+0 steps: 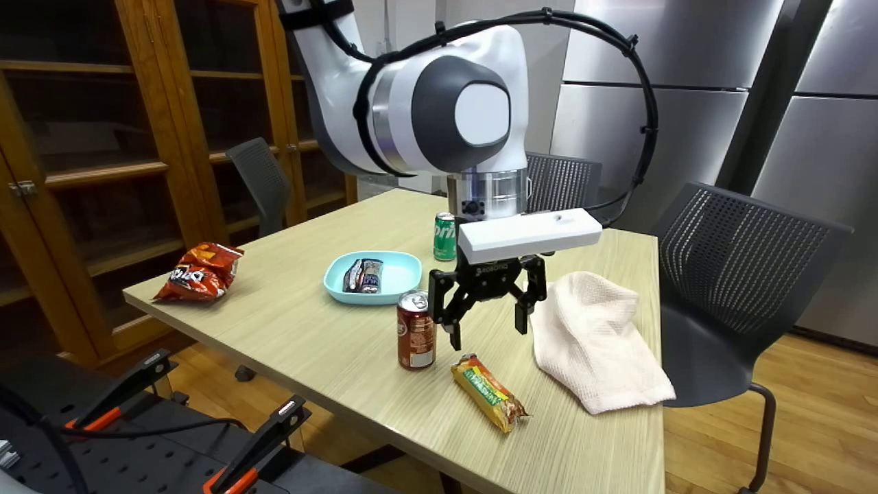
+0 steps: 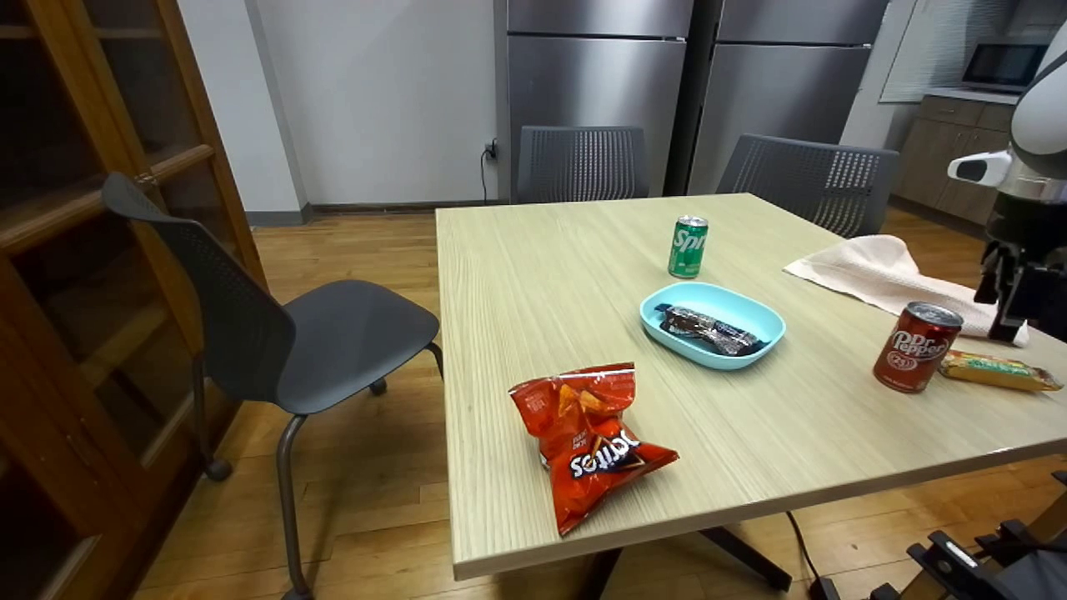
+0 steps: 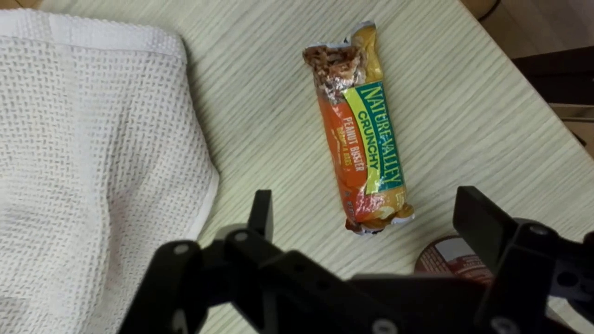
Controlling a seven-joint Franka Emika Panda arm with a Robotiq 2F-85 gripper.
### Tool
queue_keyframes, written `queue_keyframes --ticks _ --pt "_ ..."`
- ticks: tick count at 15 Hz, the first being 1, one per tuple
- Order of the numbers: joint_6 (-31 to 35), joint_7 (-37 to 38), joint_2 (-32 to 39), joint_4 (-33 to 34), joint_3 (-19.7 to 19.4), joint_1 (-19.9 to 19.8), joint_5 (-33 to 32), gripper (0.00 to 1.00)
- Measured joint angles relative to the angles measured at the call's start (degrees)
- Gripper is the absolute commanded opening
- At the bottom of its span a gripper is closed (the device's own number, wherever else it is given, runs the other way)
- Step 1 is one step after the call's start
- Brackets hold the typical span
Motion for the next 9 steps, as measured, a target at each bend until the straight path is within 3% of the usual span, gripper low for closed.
queue_keyframes --ticks 9 --pt "6.9 -6.0 6.6 0.0 1.9 -4.7 0.0 1.0"
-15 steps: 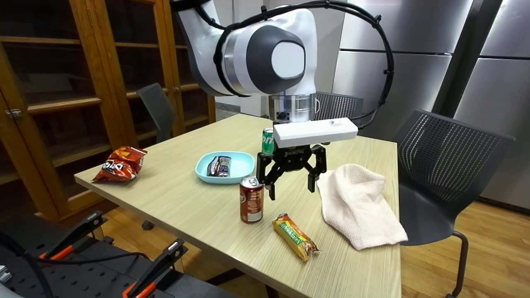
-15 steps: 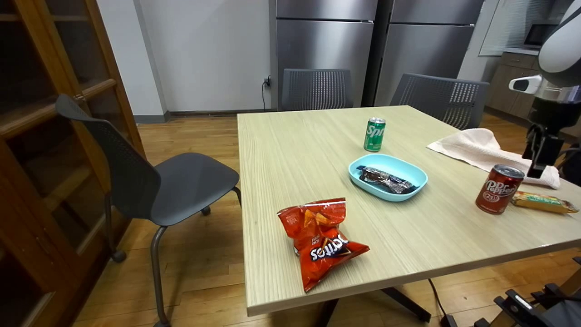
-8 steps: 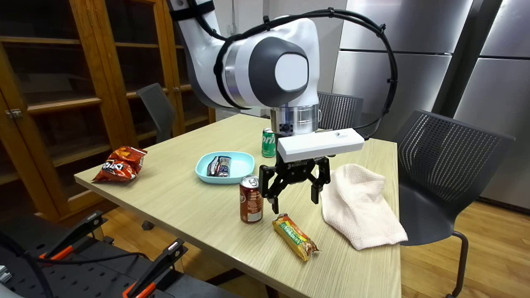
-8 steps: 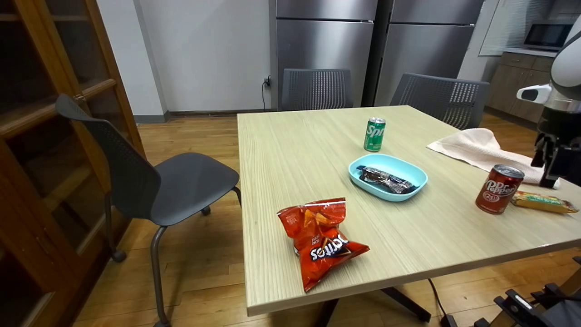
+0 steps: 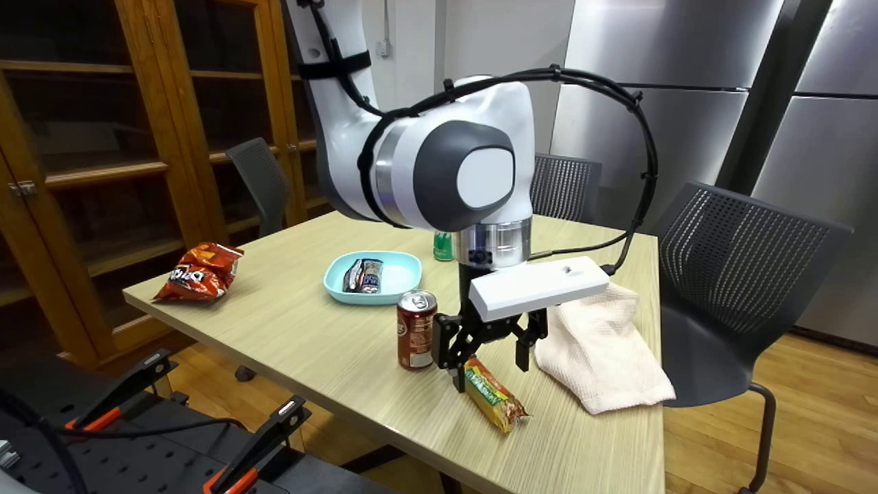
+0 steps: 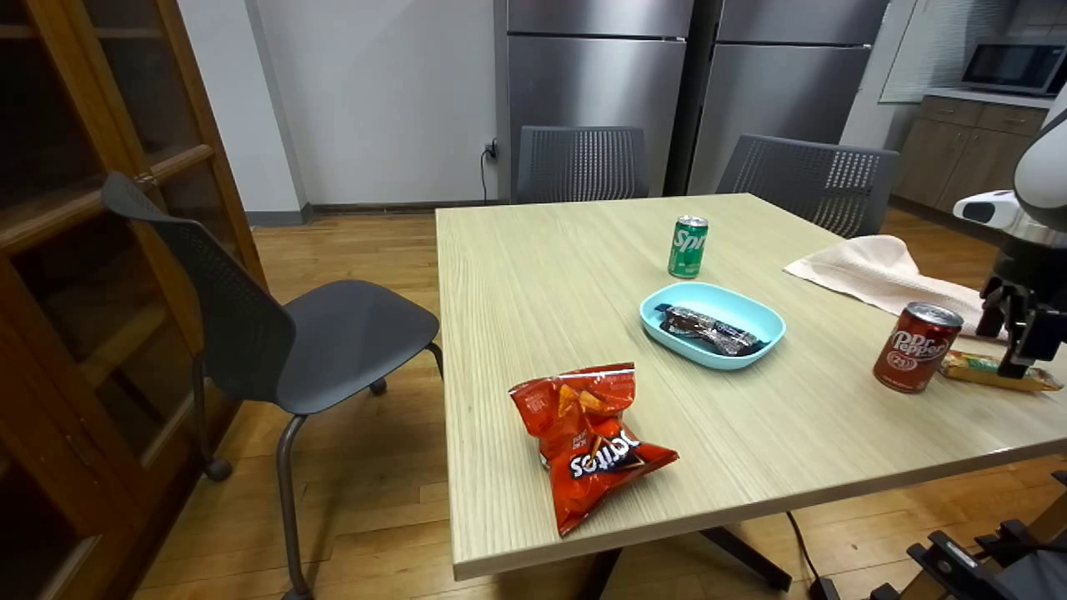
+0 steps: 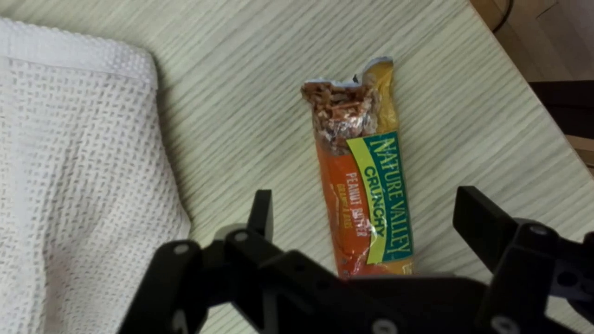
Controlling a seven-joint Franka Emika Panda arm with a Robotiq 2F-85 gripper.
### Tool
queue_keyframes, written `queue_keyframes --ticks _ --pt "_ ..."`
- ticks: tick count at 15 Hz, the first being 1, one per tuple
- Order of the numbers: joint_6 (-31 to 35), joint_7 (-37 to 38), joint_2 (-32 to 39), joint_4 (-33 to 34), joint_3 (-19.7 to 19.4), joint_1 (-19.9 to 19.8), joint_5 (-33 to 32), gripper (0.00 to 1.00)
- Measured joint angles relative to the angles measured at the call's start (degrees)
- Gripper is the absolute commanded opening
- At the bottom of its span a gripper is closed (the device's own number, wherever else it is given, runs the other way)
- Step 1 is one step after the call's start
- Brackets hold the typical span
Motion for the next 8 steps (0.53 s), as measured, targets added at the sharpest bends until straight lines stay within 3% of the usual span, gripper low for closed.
queue_keyframes --ticks 3,4,5,8 --pt "2.0 -1.7 1.6 0.1 0.9 -1.6 0.0 1.0" --pt "2.4 -2.1 2.0 0.1 1.0 -1.8 0.0 0.75" --pt "2.8 -2.4 2.4 0.2 1.0 -1.9 0.0 0.72" --pt "3.8 -2.8 3.1 0.2 1.6 -2.5 0.0 0.49"
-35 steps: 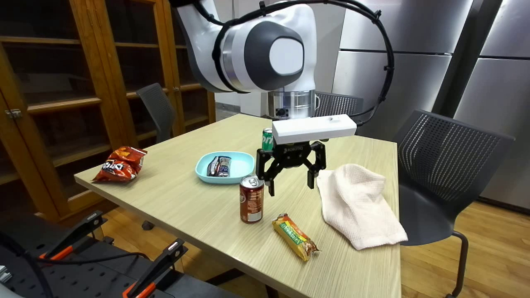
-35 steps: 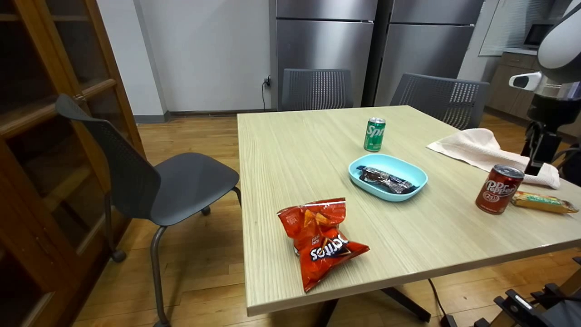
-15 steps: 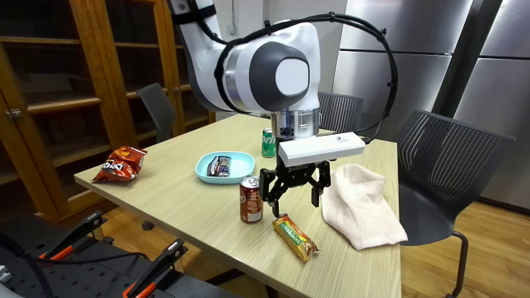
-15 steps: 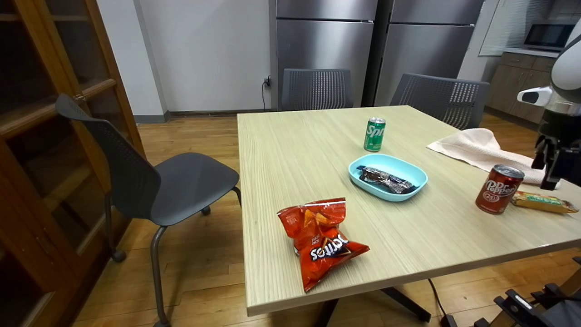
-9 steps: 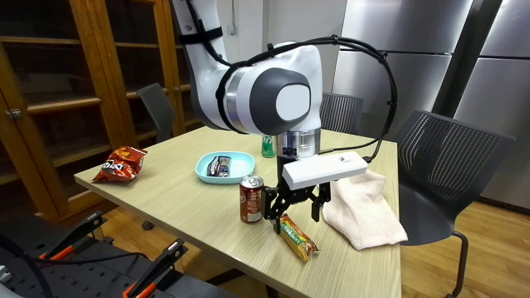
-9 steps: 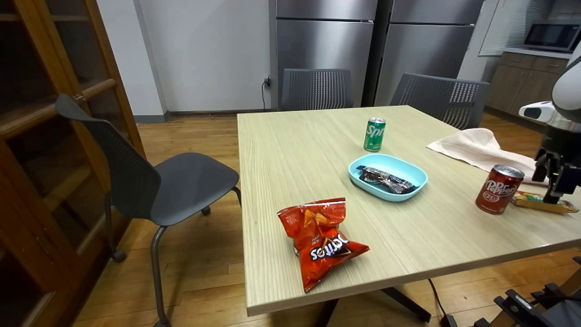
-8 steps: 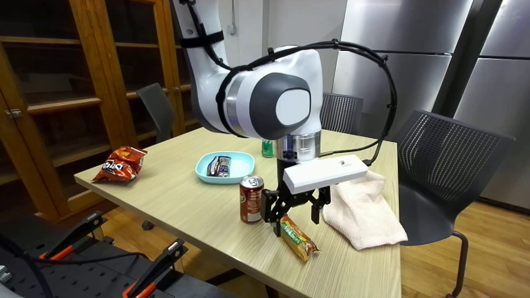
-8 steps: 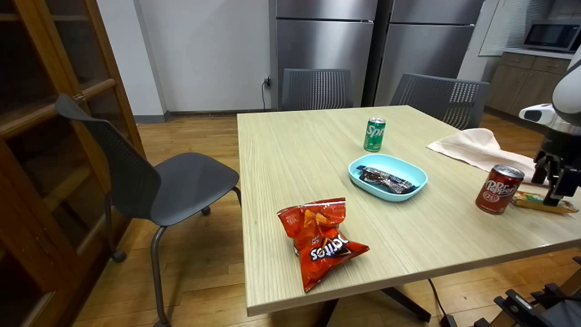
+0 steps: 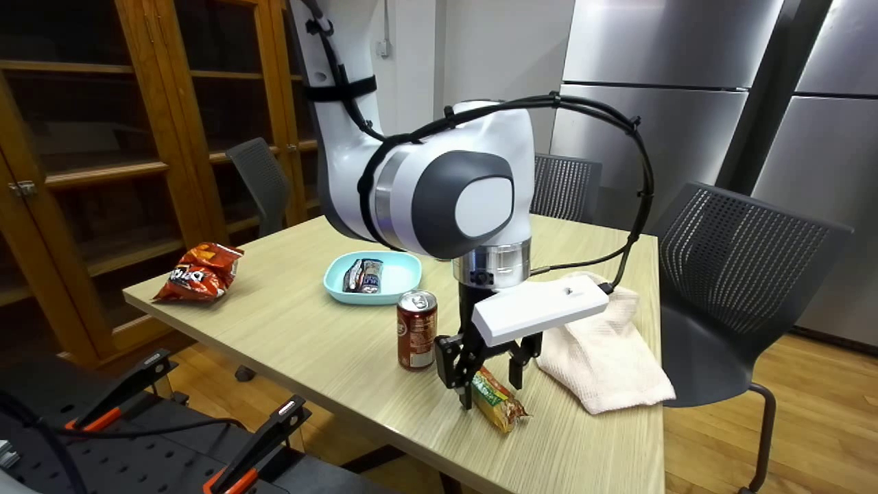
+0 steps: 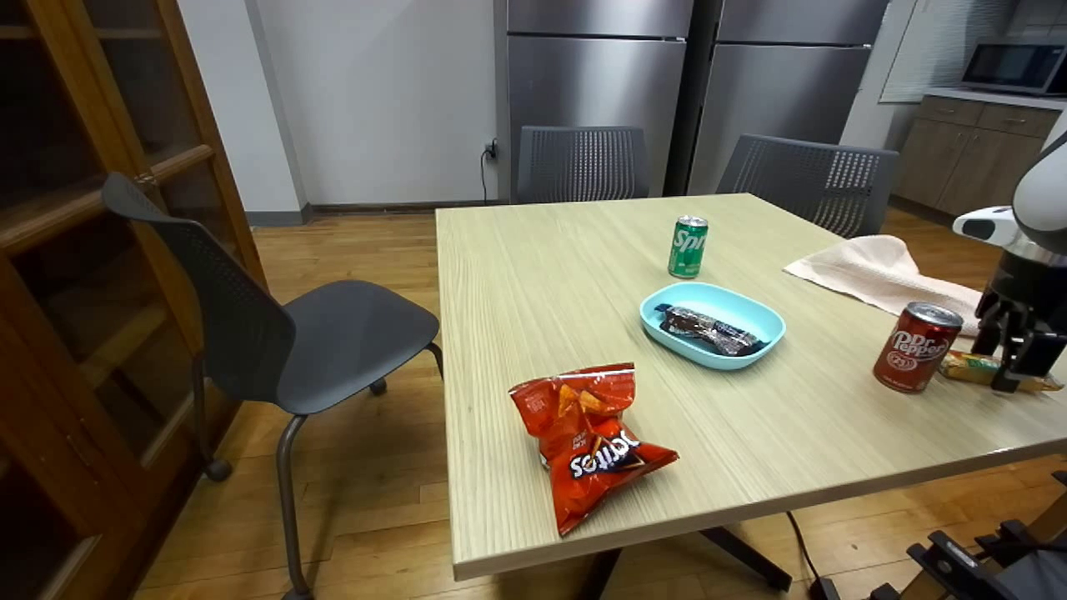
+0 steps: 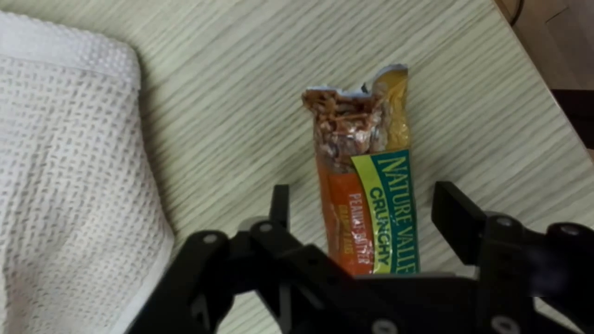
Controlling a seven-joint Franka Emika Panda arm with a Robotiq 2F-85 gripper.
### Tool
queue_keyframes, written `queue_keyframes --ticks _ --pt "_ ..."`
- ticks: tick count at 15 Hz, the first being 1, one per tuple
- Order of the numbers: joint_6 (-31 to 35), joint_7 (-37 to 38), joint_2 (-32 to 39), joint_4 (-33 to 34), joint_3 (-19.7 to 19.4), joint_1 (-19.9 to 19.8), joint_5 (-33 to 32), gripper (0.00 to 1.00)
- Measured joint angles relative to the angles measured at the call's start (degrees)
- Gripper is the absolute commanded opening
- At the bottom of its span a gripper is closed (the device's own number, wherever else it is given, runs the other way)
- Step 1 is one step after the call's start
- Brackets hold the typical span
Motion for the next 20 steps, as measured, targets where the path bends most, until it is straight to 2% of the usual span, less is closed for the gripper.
queue_keyframes --ticks 3,5,11,14,20 --pt "0.4 -0.3 0.3 0.0 0.6 -0.6 0.0 0.26" --pt "0.3 -0.7 0.0 -0.5 0.6 -0.6 0.0 0.16" --pt "0.5 -1.4 -2.0 -1.6 -0.8 -0.8 -1.0 0.16" --pt "0.3 -1.4 -4.7 -2.8 -2.3 -0.8 -1.8 0.16" --pt "-0.7 -1.3 -10.9 -4.9 -2.2 -0.8 -1.0 0.16"
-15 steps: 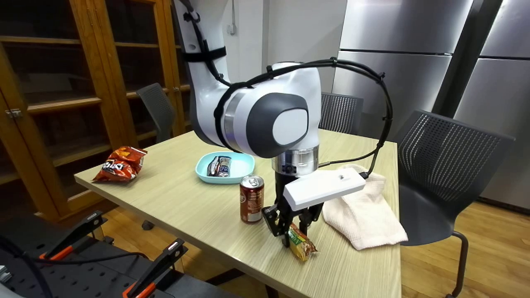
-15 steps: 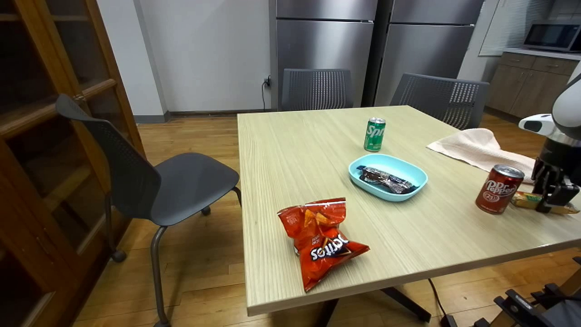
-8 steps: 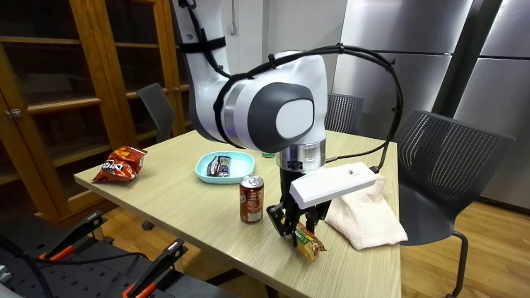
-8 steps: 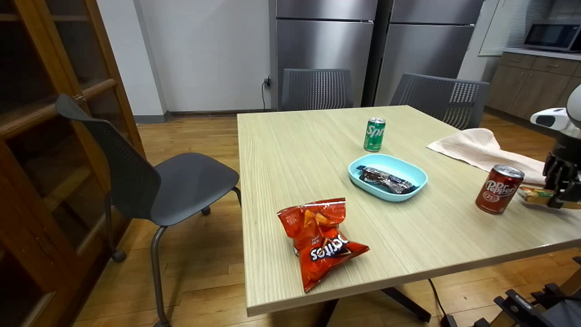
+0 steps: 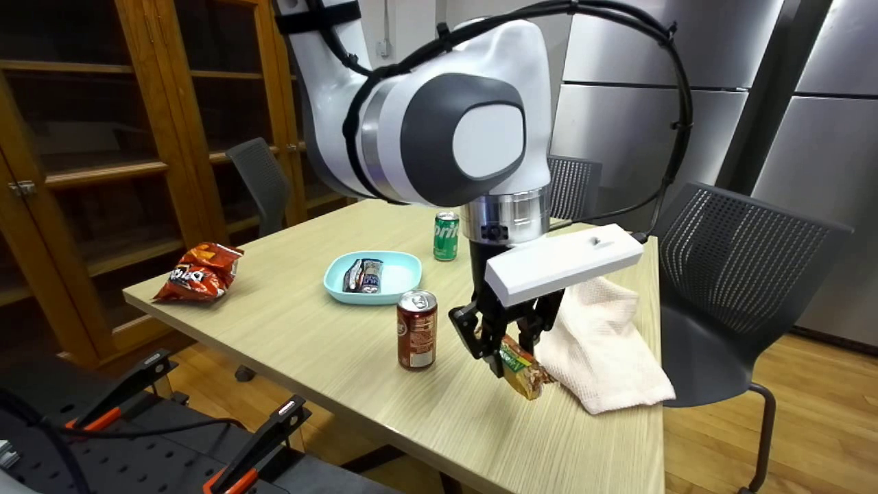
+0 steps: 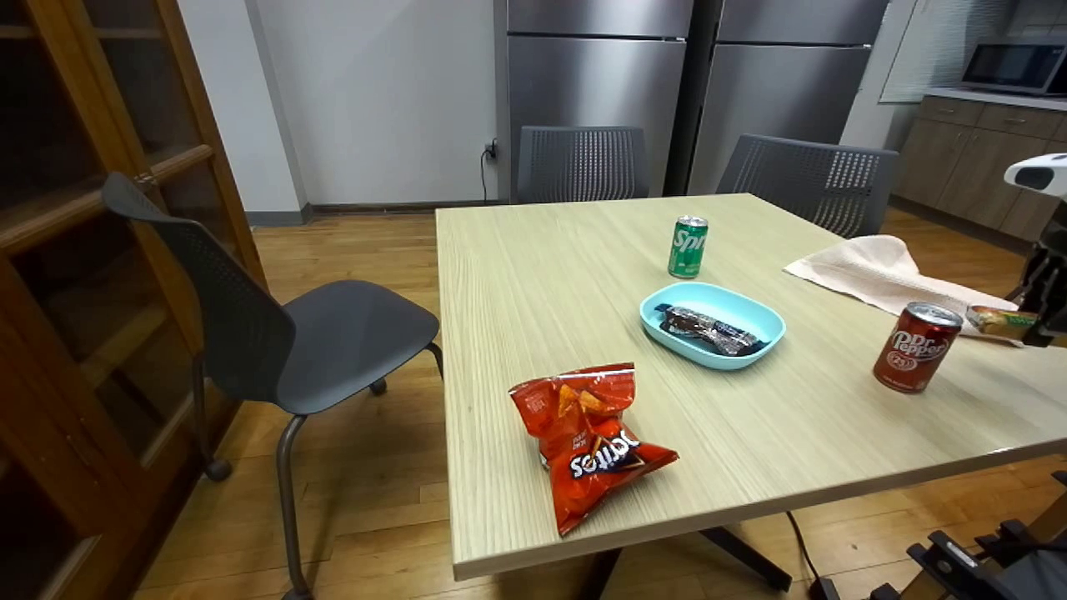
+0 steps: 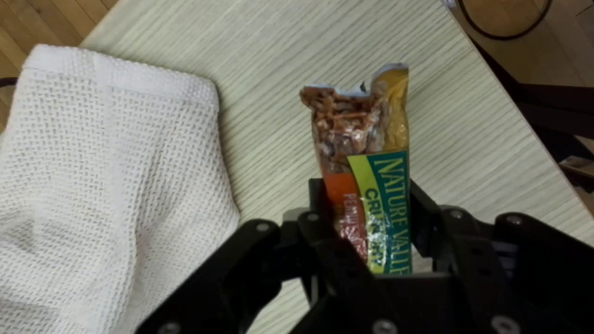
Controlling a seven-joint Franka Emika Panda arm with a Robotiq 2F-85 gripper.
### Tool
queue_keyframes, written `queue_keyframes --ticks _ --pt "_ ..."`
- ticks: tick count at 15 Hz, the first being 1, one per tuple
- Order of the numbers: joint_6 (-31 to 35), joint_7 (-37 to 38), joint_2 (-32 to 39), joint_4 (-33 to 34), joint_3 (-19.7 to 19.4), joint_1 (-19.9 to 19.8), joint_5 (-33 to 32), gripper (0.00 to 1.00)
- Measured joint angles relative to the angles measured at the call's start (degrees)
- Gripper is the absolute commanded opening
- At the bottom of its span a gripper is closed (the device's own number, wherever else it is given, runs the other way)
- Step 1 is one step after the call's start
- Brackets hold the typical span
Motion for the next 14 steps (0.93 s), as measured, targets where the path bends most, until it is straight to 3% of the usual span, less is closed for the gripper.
queue_keyframes --ticks 6,14 --pt "-2.7 0.0 -6.4 -1.8 0.7 1.6 3.0 0.16" --pt "-6.9 1.9 -13.8 -2.9 0.7 8.5 4.0 0.16"
